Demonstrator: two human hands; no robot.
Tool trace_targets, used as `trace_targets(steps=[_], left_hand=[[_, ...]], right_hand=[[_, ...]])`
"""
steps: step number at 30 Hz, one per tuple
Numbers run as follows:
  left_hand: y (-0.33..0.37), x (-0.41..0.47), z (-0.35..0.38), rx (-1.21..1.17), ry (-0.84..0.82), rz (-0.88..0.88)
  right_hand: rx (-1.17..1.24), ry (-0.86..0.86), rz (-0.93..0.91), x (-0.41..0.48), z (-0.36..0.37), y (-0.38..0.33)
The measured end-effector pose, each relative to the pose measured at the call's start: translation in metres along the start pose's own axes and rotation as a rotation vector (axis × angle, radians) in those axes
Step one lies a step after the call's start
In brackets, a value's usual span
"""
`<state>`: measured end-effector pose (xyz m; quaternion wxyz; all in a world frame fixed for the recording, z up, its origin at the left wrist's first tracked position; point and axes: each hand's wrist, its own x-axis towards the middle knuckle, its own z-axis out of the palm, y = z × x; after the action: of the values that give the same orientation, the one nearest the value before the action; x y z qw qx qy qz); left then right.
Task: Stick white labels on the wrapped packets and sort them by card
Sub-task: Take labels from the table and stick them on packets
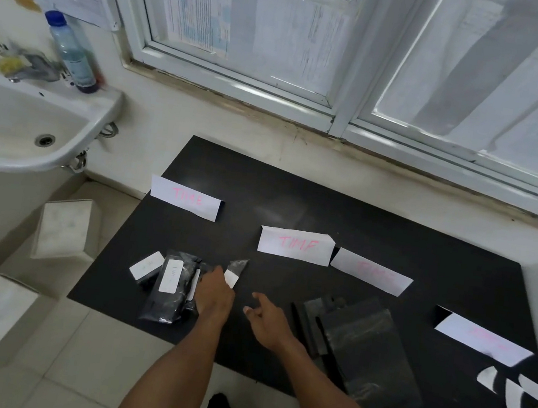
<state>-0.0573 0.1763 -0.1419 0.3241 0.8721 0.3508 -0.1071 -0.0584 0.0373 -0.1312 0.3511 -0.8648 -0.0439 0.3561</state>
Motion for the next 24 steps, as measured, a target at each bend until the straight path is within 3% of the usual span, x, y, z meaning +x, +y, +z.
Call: trace_targets(steps=[6, 11, 16, 24], left_hand=[[0.027, -0.007, 0.006, 0.008, -0.018, 0.168], [0.076, -0.027, 0.038, 0.071, -0.147, 0.269], [0.141, -0.075, 0.093, 0.101, -0.234, 0.431], [0.215, -0.152, 0.194, 0.226, -0.27, 0.658]], right_hand=[[0.061, 0.069, 0.003, -0.006, -0.017, 0.013], [0.157, 0.173, 0.008, -0.026, -0.054, 0.041], [0.217, 0.334, 0.042, -0.062, -0.107, 0.102], [0.255, 0.572, 0.241, -0.132, -0.187, 0.238]])
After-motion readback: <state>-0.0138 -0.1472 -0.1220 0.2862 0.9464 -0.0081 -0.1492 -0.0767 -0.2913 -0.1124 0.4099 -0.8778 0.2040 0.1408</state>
